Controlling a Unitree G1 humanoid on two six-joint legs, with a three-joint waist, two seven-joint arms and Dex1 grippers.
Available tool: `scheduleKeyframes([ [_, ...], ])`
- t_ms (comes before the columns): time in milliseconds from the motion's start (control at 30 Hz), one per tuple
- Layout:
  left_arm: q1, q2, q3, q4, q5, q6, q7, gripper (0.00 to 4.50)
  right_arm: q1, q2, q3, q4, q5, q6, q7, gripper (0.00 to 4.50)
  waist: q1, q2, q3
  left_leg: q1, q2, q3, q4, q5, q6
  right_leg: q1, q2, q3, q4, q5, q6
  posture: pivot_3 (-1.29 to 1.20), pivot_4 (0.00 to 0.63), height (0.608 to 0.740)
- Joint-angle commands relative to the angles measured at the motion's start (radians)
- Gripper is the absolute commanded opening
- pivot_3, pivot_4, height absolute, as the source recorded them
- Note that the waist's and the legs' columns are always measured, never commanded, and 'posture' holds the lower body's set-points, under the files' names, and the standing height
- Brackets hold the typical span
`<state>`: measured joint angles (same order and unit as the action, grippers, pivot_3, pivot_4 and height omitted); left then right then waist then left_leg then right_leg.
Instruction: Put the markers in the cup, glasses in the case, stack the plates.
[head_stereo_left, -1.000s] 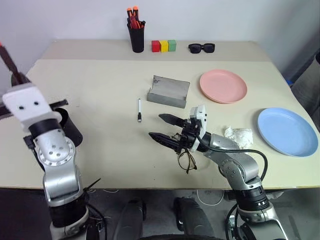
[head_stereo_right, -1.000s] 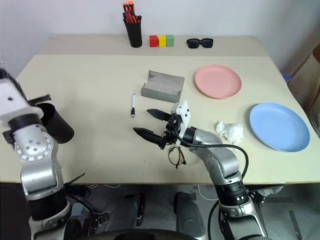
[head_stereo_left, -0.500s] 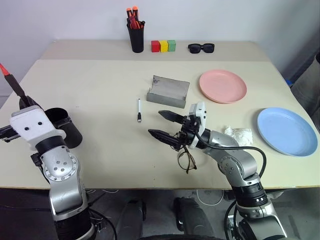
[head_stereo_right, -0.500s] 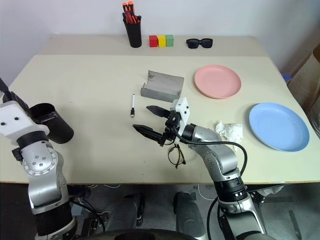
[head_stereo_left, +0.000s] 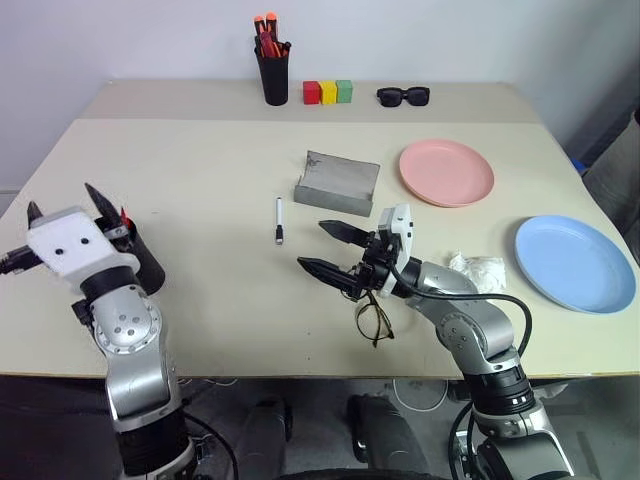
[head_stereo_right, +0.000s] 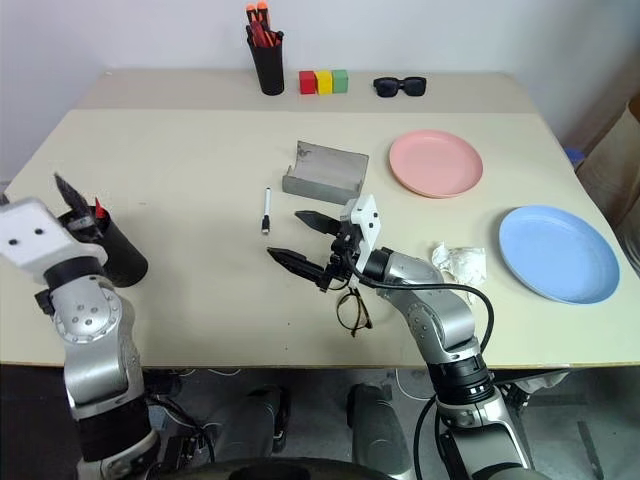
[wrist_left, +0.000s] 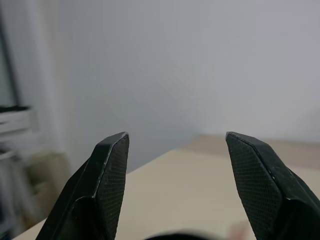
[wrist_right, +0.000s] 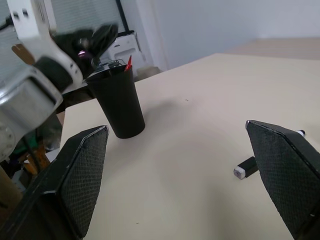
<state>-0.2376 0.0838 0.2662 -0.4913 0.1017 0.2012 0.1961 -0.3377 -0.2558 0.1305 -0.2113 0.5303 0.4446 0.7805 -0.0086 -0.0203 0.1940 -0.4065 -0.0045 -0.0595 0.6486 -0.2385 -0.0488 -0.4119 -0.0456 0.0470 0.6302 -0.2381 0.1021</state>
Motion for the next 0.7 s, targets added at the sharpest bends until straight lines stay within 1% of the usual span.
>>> scheduleKeyframes([
  [33, -0.096, 0.007, -0.139, -0.031, -0.127, 0.170, -0.164, 3.40, 0.006, -0.002, -0.020, -0.019, -0.005, -0.020, -0.015, 4.50, -0.003, 0.000, 0.000, 0.000, 0.000, 0.000, 0.000, 0.000, 0.000, 0.001, 0.000, 0.000, 0.000, 0.000, 0.000, 0.00, 0.150, 0.740],
  [67, -0.114, 0.017, -0.174, -0.015, -0.114, 0.263, -0.180, 3.66, 0.008, -0.004, -0.020, -0.018, -0.011, -0.023, -0.020, 4.50, -0.005, 0.000, 0.000, 0.000, 0.000, 0.000, 0.000, 0.000, 0.000, 0.001, 0.000, 0.000, -0.001, 0.000, 0.000, 0.00, 0.150, 0.740],
  [100, -0.138, 0.003, -0.186, 0.008, -0.119, 0.378, -0.170, 3.88, 0.010, -0.006, -0.018, -0.017, -0.021, -0.027, -0.027, 4.50, -0.009, 0.000, 0.000, 0.001, 0.000, 0.001, 0.000, 0.000, 0.000, 0.001, 0.000, 0.001, -0.001, 0.000, 0.001, 0.00, 0.150, 0.740],
  [133, -0.162, -0.016, -0.189, 0.029, -0.123, 0.490, -0.152, 4.40, 0.011, -0.008, -0.016, -0.016, -0.030, -0.030, -0.033, 4.50, -0.013, 0.000, 0.000, 0.001, 0.000, 0.001, 0.000, 0.000, 0.001, 0.001, 0.000, 0.001, -0.001, 0.001, 0.002, 0.00, 0.150, 0.740],
  [167, -0.180, -0.031, -0.187, 0.040, -0.129, 0.569, -0.138, 4.46, 0.012, -0.009, -0.015, -0.016, -0.036, -0.032, -0.038, 4.50, -0.016, 0.001, 0.000, 0.001, 0.000, 0.001, -0.001, 0.000, 0.001, 0.000, 0.000, 0.001, 0.000, 0.001, 0.002, 0.00, 0.150, 0.740],
  [200, -0.213, -0.023, -0.214, 0.081, -0.102, 0.673, -0.127, 4.46, 0.013, -0.010, -0.015, -0.015, -0.042, -0.034, -0.045, 4.50, -0.018, 0.001, 0.000, 0.002, 0.000, 0.001, -0.001, -0.001, 0.001, 0.000, 0.001, 0.001, 0.001, 0.001, 0.002, 0.00, 0.150, 0.740],
  [300, -0.315, -0.014, -0.295, 0.239, -0.019, 0.889, -0.073, 4.46, 0.022, -0.012, -0.019, -0.019, -0.051, -0.037, -0.058, 4.50, -0.021, 0.000, 0.000, 0.002, 0.001, -0.002, -0.002, 0.000, 0.001, -0.001, 0.003, 0.000, 0.002, 0.000, 0.002, 0.00, 0.150, 0.740],
  [333, -0.340, -0.021, -0.301, 0.276, -0.013, 0.931, -0.064, 4.46, 0.024, -0.013, -0.019, -0.020, -0.053, -0.038, -0.059, 4.50, -0.020, 0.000, 0.000, 0.002, 0.001, -0.002, -0.001, 0.000, 0.001, -0.001, 0.003, 0.000, 0.002, 0.000, 0.002, 0.00, 0.150, 0.740],
  [400, -0.395, -0.076, -0.272, 0.344, -0.036, 0.962, -0.054, 4.46, 0.032, -0.013, -0.018, -0.029, -0.057, -0.038, -0.064, 4.50, -0.020, 0.000, 0.000, 0.001, 0.000, -0.001, -0.001, 0.000, 0.001, 0.000, 0.002, 0.000, 0.002, 0.000, 0.002, 0.00, 0.150, 0.740],
  [500, -0.484, -0.171, -0.182, 0.468, -0.076, 1.003, -0.026, 4.46, 0.048, -0.013, -0.017, -0.044, -0.060, -0.037, -0.073, 4.50, -0.008, 0.000, 0.000, 0.000, 0.000, -0.001, -0.001, 0.000, 0.001, -0.001, 0.001, 0.000, 0.000, 0.000, 0.003, 0.00, 0.150, 0.740],
  [600, -0.553, -0.211, -0.129, 0.592, -0.080, 0.995, 0.005, 4.46, 0.052, -0.011, -0.016, -0.048, -0.064, -0.037, -0.081, 4.50, -0.006, 0.000, 0.000, 0.000, -0.001, -0.001, -0.001, 0.000, 0.001, -0.001, 0.000, 0.000, 0.000, 0.000, 0.003, 0.00, 0.150, 0.740],
  [667, -0.593, -0.246, -0.046, 0.658, -0.103, 1.008, 0.041, 4.46, 0.054, -0.009, -0.016, -0.049, -0.068, -0.039, -0.086, 4.50, -0.007, 0.000, 0.000, 0.001, -0.001, -0.001, -0.001, 0.000, 0.001, -0.001, 0.000, 0.000, 0.001, 0.000, 0.003, 0.00, 0.150, 0.740],
  [700, -0.607, -0.256, -0.012, 0.679, -0.111, 1.013, 0.058, 3.94, 0.056, -0.009, -0.017, -0.051, -0.069, -0.039, -0.088, 4.50, -0.008, 0.000, 0.000, 0.001, 0.000, -0.001, -0.001, 0.000, 0.001, -0.001, 0.001, 0.000, 0.001, 0.000, 0.003, 0.00, 0.150, 0.740],
])
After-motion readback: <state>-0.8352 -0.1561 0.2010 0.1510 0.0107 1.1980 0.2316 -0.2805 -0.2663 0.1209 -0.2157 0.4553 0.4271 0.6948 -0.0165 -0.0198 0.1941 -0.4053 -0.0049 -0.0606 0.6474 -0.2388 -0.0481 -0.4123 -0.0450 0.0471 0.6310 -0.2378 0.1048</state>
